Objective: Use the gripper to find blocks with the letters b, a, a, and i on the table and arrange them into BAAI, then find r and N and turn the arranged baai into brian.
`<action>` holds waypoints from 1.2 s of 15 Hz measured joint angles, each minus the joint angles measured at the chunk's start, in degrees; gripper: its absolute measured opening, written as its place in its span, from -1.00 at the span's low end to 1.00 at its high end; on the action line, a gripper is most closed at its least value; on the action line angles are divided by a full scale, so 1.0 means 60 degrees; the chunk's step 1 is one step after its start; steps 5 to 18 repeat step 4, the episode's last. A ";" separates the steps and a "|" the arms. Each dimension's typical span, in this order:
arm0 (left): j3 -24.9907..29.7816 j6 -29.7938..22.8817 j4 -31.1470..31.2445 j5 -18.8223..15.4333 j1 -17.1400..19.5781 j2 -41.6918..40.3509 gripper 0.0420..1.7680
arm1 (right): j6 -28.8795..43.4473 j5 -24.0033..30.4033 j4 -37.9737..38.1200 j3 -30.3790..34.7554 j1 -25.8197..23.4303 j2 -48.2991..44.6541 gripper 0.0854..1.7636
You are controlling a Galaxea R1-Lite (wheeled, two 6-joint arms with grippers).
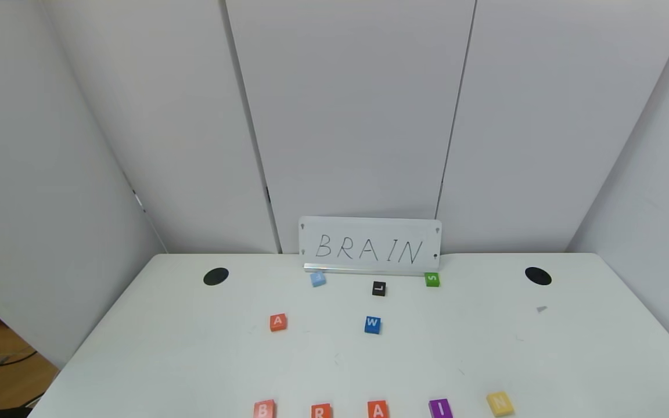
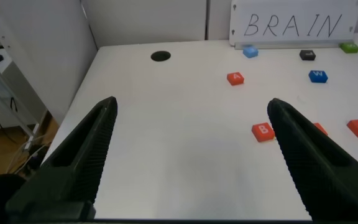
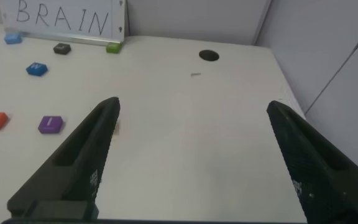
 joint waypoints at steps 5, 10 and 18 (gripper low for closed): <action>0.0073 -0.0654 -0.0018 0.0213 0.0004 0.0000 0.94 | 0.0041 0.0033 -0.0012 0.0026 0.0000 0.0000 0.93; 0.0073 -0.0654 -0.0018 0.0213 0.0004 0.0000 0.94 | 0.0041 0.0033 -0.0012 0.0026 0.0000 0.0000 0.93; 0.0073 -0.0654 -0.0018 0.0213 0.0004 0.0000 0.94 | 0.0041 0.0033 -0.0012 0.0026 0.0000 0.0000 0.93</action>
